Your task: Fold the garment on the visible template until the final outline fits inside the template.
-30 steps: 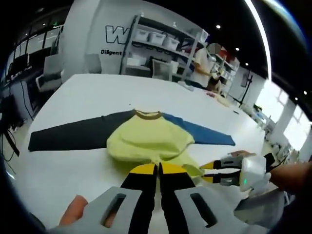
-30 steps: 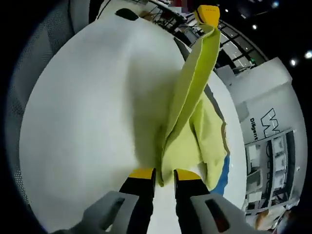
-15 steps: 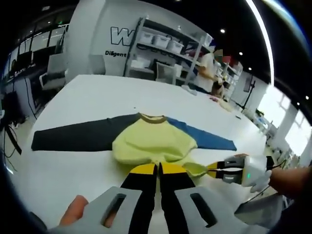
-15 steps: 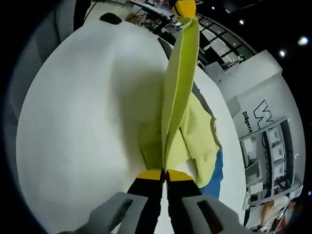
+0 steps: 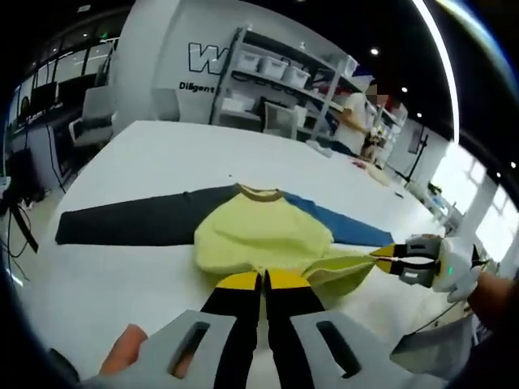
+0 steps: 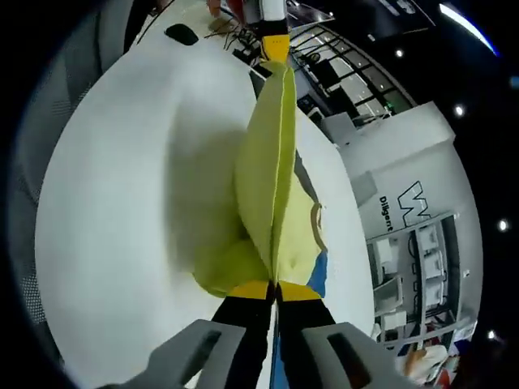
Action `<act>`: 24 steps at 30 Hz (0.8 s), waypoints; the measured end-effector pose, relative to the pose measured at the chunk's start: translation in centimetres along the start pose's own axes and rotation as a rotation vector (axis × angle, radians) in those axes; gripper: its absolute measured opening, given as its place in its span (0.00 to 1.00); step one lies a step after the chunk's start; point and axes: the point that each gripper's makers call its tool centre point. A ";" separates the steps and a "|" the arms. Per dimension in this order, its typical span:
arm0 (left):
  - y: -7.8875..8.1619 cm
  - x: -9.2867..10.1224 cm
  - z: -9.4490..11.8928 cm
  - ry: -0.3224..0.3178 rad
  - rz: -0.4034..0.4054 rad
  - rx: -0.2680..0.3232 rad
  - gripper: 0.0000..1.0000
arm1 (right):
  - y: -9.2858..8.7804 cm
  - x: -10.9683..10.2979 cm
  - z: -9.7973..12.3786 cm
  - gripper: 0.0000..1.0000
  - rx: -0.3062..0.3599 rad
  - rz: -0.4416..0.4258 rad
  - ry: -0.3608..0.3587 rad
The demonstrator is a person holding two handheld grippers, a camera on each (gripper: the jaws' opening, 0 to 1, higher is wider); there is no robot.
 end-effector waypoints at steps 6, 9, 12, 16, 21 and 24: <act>-0.9 -0.3 0.3 -0.001 0.001 -0.015 0.00 | 0.9 0.7 1.5 0.00 -0.005 0.062 -0.011; -1.2 -0.7 0.4 0.001 -0.001 -0.024 0.00 | 1.8 0.5 2.2 0.00 0.005 0.074 0.007; -1.6 -1.1 0.6 0.008 -0.001 -0.034 0.00 | 2.5 -0.1 2.5 0.00 0.014 0.091 0.036; -2.2 -1.7 0.9 0.014 0.001 -0.048 0.00 | 3.6 -1.3 2.9 0.00 0.026 0.102 0.078; -3.1 -2.6 1.2 0.028 0.007 -0.063 0.00 | 4.3 -4.1 2.9 0.00 0.036 0.089 0.163; -3.4 -2.9 1.3 0.035 0.005 -0.073 0.00 | 4.8 -5.2 2.9 0.00 0.053 0.073 0.189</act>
Point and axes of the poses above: the point that each gripper's makers call its tool centre point, and the gripper's own axes: z roughly backward along the fingers, x roughly to its right, y roughly out of its top, and after that the axes turned 1 degree about y, right-handed
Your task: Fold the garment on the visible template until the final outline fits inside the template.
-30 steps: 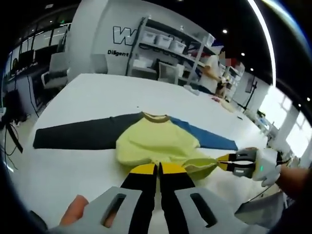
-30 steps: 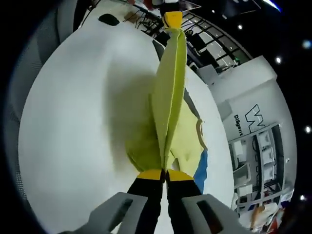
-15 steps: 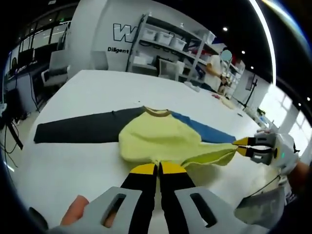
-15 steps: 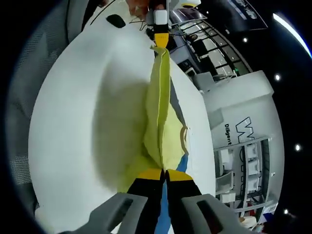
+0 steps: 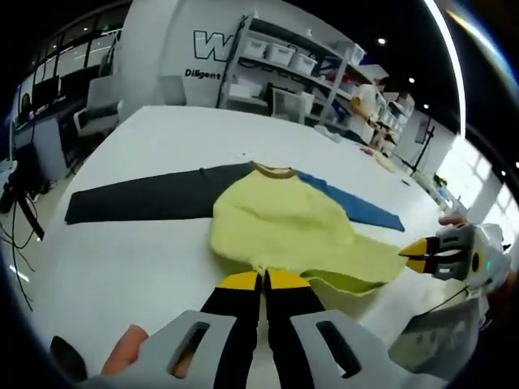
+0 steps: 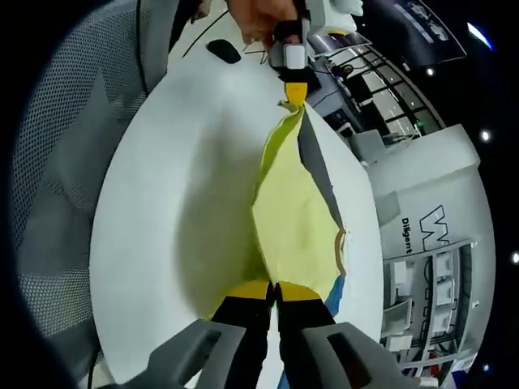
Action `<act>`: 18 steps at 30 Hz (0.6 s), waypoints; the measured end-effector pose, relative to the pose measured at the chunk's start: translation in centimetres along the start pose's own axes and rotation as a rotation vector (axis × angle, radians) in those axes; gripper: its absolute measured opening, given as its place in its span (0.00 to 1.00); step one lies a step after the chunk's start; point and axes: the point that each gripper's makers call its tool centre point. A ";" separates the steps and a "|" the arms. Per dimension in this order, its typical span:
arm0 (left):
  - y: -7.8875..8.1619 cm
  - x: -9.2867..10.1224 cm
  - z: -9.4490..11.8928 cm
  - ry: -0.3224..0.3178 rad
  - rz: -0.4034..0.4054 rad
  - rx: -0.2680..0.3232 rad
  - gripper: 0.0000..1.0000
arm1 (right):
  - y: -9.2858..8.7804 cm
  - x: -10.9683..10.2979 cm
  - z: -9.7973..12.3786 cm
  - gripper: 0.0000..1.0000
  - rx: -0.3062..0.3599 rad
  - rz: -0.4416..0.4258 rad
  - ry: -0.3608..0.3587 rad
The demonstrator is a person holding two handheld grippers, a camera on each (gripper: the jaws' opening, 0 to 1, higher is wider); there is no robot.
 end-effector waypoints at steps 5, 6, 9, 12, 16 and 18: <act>-0.6 -0.3 -0.1 0.006 -0.006 -0.019 0.00 | 0.8 -1.5 -1.3 0.00 0.034 -0.070 0.053; -0.7 -0.3 -0.1 0.008 -0.007 -0.020 0.00 | 0.9 -1.7 -1.7 0.00 0.037 -0.072 0.057; -1.0 -0.4 -0.1 0.013 -0.016 -0.028 0.00 | 1.4 -2.4 -2.2 0.00 0.055 -0.109 0.089; -1.3 -0.7 -0.2 0.017 -0.019 -0.034 0.00 | 1.8 -3.3 -3.1 0.00 0.080 -0.166 0.138; -1.8 -1.0 -0.3 0.023 -0.016 -0.043 0.00 | 1.7 -4.4 -4.0 0.00 0.076 -0.186 0.190; -2.1 -1.1 -0.3 0.026 -0.015 -0.050 0.00 | 2.0 -4.7 -4.2 0.00 0.085 -0.202 0.211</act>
Point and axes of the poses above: the point that each gripper's makers call its tool centre point, and the gripper's own axes: z roughly backward along the fingers, x roughly to its right, y roughly out of its top, and after that the axes turned 1 degree about y, right-handed
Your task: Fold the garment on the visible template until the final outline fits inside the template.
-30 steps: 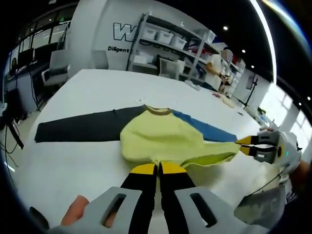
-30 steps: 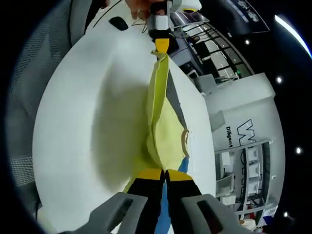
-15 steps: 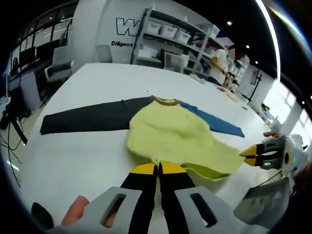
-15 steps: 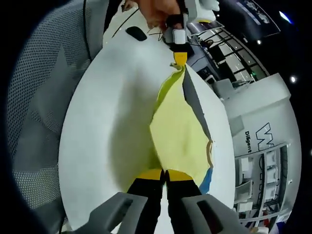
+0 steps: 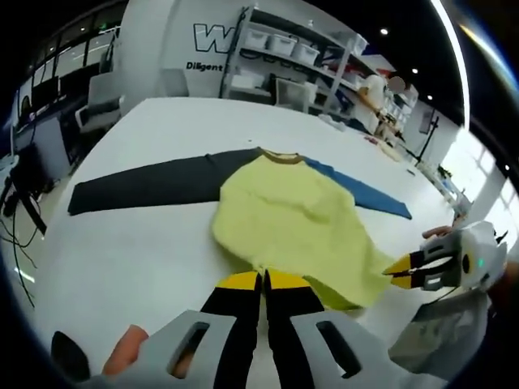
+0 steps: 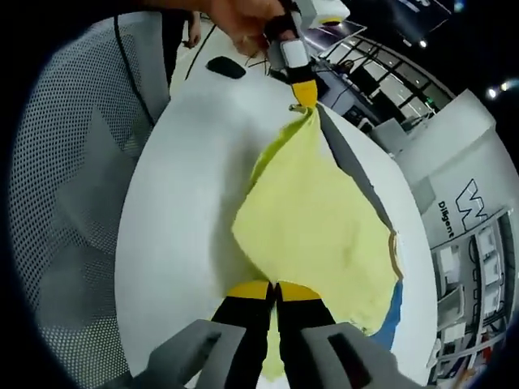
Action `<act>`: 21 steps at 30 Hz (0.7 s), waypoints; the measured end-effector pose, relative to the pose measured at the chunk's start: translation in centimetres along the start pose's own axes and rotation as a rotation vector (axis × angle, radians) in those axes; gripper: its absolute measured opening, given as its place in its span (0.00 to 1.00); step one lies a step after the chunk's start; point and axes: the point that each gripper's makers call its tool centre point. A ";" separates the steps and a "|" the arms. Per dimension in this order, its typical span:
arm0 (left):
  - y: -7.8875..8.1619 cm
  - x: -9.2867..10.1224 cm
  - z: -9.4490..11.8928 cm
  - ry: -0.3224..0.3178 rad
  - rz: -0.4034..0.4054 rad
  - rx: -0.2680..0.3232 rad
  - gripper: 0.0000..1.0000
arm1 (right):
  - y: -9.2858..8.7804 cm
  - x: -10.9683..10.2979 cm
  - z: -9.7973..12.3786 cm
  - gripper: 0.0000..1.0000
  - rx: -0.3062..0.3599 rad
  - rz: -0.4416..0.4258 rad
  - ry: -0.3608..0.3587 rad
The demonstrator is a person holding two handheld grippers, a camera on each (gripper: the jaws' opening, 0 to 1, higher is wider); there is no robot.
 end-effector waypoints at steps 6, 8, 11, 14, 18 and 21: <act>-0.7 -0.3 -0.1 0.003 0.009 -0.016 0.00 | -0.3 -1.1 -1.2 0.00 -0.012 -0.020 0.048; -0.8 -0.4 -0.1 0.003 0.010 -0.020 0.00 | -0.5 -1.2 -1.4 0.00 -0.014 -0.061 0.053; -1.0 -0.4 -0.1 0.003 0.013 -0.025 0.00 | -0.5 -0.8 -1.3 0.00 -0.004 -0.099 0.045; -1.2 -0.4 -0.2 0.003 0.015 -0.030 0.00 | -0.3 -0.7 -0.9 0.02 0.004 -0.123 0.042; -1.3 -0.3 -0.3 0.002 0.014 -0.034 0.00 | 0.0 -0.4 0.1 0.05 0.031 -0.176 0.035; -1.4 -0.3 -0.4 0.001 0.013 -0.037 0.00 | 0.2 -0.4 0.7 0.05 0.049 -0.195 0.031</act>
Point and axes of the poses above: the point that each gripper's makers call its tool centre point, and the gripper's own axes: z roughly backward along the fingers, x roughly to its right, y roughly out of its top, and after that the axes turned 1 degree about y, right-handed
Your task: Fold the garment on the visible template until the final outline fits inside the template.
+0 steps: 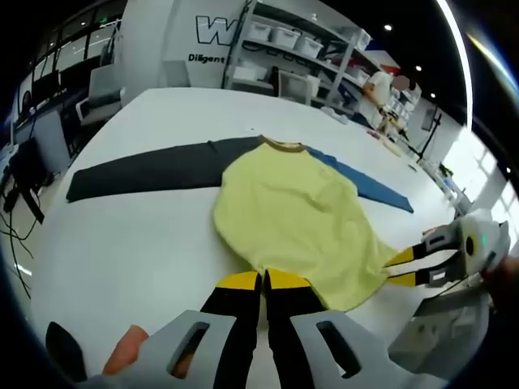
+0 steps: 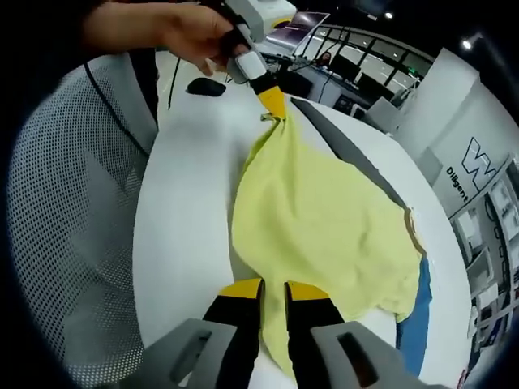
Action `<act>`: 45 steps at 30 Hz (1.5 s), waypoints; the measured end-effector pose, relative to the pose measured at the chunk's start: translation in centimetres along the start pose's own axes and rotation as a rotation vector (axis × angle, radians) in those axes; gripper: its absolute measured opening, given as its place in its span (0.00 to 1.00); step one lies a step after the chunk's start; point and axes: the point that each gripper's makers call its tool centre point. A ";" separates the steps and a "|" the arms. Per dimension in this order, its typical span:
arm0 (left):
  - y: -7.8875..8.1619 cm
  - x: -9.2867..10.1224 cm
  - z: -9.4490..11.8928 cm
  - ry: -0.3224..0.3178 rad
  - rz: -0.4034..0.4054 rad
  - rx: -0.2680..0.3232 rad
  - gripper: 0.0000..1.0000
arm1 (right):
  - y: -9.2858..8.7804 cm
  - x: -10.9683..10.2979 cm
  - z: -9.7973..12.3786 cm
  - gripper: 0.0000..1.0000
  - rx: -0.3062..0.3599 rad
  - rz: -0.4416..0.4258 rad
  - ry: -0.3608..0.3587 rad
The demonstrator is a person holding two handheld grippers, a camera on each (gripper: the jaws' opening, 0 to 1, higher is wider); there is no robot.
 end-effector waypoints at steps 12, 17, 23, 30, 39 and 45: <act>-0.1 0.3 -0.1 -0.008 -0.004 -0.006 0.00 | -3.4 4.2 3.6 0.07 0.029 -0.259 -0.145; -0.2 0.4 -0.1 -0.011 -0.005 -0.007 0.00 | -7.9 6.1 4.3 0.06 -0.027 -0.455 -0.202; -0.3 0.3 -0.2 -0.014 -0.003 -0.008 0.00 | -10.3 6.0 3.8 0.07 -0.021 -0.694 -0.162; -0.5 0.4 -0.2 -0.016 -0.002 -0.012 0.00 | -11.3 4.9 2.3 0.08 -0.071 -0.730 -0.128; -0.4 0.3 -0.1 -0.016 0.002 -0.014 0.00 | -11.5 4.6 1.2 0.08 -0.093 -0.759 -0.116; -0.5 0.3 -0.1 -0.019 0.006 -0.014 0.00 | -11.2 4.2 1.1 0.06 -0.103 -0.746 -0.111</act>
Point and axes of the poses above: the point that each gripper's makers call its tool centre point, and the gripper's own axes: z roughly backward along the fingers, x roughly to its right, y roughly out of its top, and after that the axes turned 1 degree about y, right-handed
